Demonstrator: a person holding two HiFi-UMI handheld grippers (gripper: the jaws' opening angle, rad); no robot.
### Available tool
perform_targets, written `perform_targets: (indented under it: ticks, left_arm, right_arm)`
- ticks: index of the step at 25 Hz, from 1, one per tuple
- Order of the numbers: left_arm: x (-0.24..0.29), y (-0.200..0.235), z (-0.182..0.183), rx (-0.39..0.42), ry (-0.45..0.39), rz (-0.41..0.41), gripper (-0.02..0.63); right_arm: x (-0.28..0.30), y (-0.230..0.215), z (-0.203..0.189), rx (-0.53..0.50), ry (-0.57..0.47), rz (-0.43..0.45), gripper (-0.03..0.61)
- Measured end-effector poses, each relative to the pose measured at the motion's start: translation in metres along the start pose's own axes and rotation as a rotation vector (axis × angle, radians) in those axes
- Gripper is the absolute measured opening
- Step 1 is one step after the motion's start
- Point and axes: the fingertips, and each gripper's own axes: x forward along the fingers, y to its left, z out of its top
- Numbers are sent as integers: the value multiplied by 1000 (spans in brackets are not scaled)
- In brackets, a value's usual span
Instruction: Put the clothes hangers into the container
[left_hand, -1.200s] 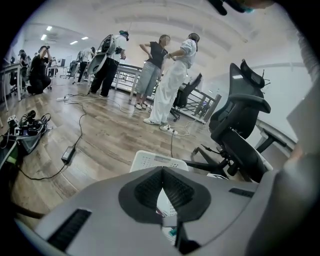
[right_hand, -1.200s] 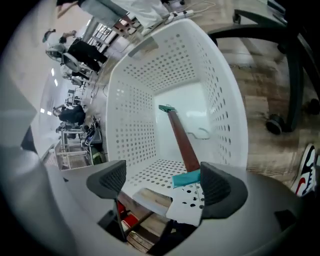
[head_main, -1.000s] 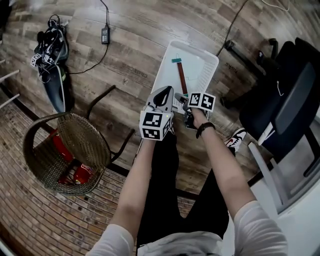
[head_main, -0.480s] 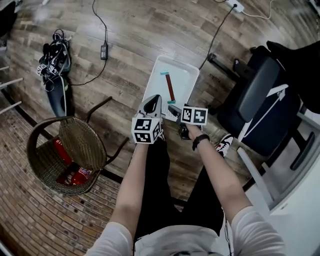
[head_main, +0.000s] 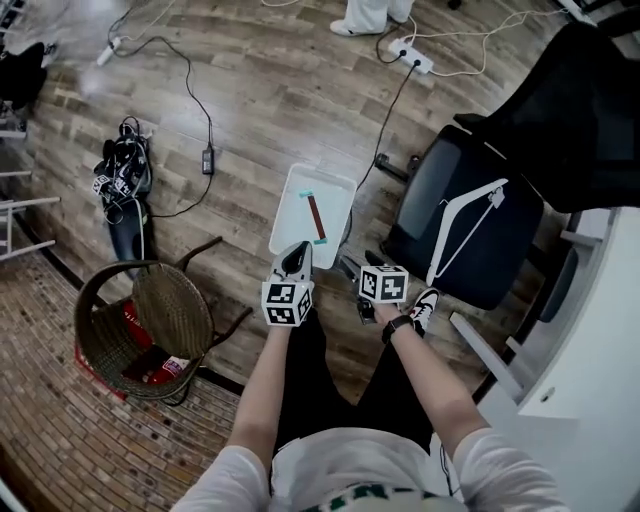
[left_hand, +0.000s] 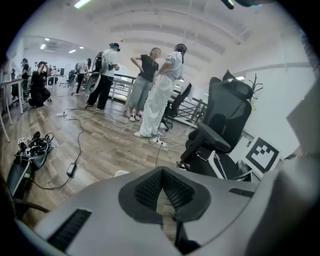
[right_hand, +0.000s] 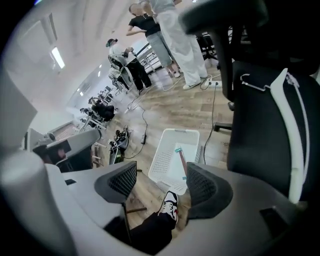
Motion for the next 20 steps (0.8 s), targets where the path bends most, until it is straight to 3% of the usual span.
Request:
perform_targets:
  ticks: [6,16,20]
  left_arm:
    - [-39,-95,46,44,-8,-80,14]
    - [-103,-226,160,159,-164,-167,14]
    - [-126,-277,189,207,-224,-207,14]
  right_arm:
    - [-117,5,31,22,-179,1,301]
    - [-322,12,95,-65,-501,-72,276]
    - [-391,7,105,-125,-605,-124,275]
